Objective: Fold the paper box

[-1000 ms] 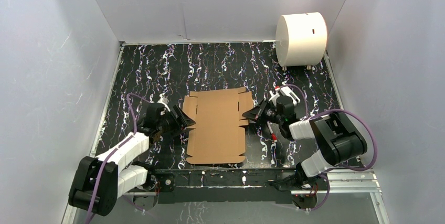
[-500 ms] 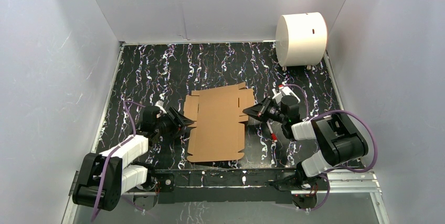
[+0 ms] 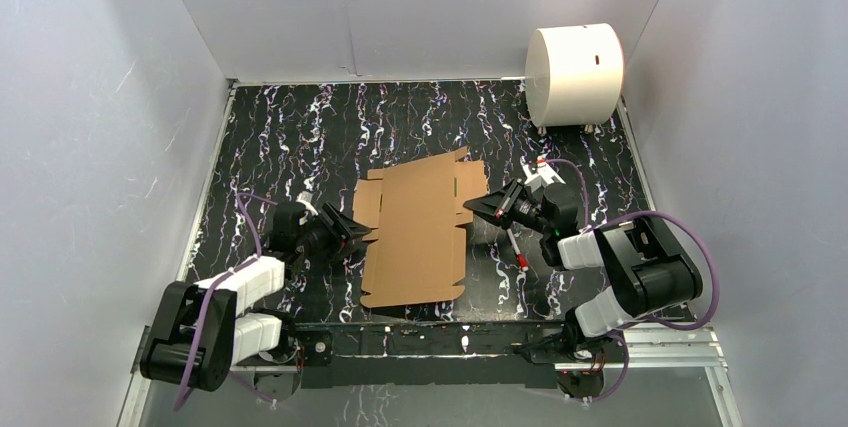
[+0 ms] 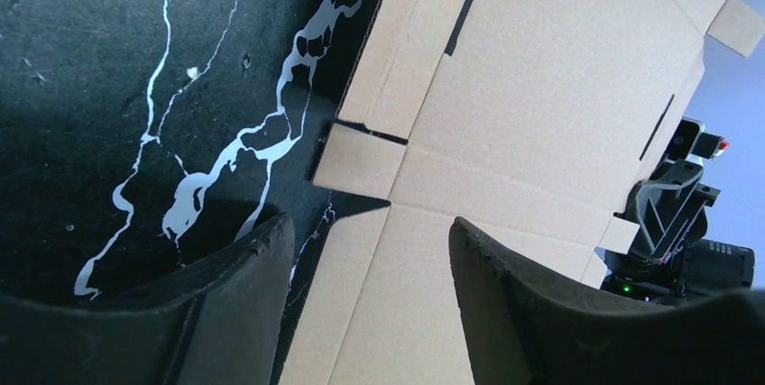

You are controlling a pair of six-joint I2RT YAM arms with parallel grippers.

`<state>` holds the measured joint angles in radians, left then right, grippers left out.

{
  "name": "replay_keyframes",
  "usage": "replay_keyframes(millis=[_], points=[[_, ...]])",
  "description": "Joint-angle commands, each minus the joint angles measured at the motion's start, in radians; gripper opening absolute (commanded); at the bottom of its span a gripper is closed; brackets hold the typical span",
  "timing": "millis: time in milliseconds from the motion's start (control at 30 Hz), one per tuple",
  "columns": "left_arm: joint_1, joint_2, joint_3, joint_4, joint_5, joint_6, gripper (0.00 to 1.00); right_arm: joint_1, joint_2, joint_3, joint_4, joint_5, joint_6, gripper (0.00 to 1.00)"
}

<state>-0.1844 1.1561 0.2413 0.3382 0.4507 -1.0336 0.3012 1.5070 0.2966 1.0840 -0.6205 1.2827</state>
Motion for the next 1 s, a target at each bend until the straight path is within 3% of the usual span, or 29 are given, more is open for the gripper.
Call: replay_keyframes(millis=[0,200,433,967], points=[[0.007,0.026,0.001,0.043,0.030,-0.003,0.60,-0.006,-0.026,0.010,0.021,-0.030,-0.011,0.05],[0.007,0.039,0.019,0.014,0.019,0.037,0.59,-0.007,-0.044,0.049,-0.189,-0.016,-0.146,0.26],[0.007,0.073,0.036,0.004,0.038,0.067,0.56,-0.007,0.039,0.065,-0.193,-0.046,-0.194,0.40],[-0.008,0.111,0.019,0.064,0.080,0.041,0.53,0.034,0.257,0.082,-0.020,-0.081,-0.191,0.45]])
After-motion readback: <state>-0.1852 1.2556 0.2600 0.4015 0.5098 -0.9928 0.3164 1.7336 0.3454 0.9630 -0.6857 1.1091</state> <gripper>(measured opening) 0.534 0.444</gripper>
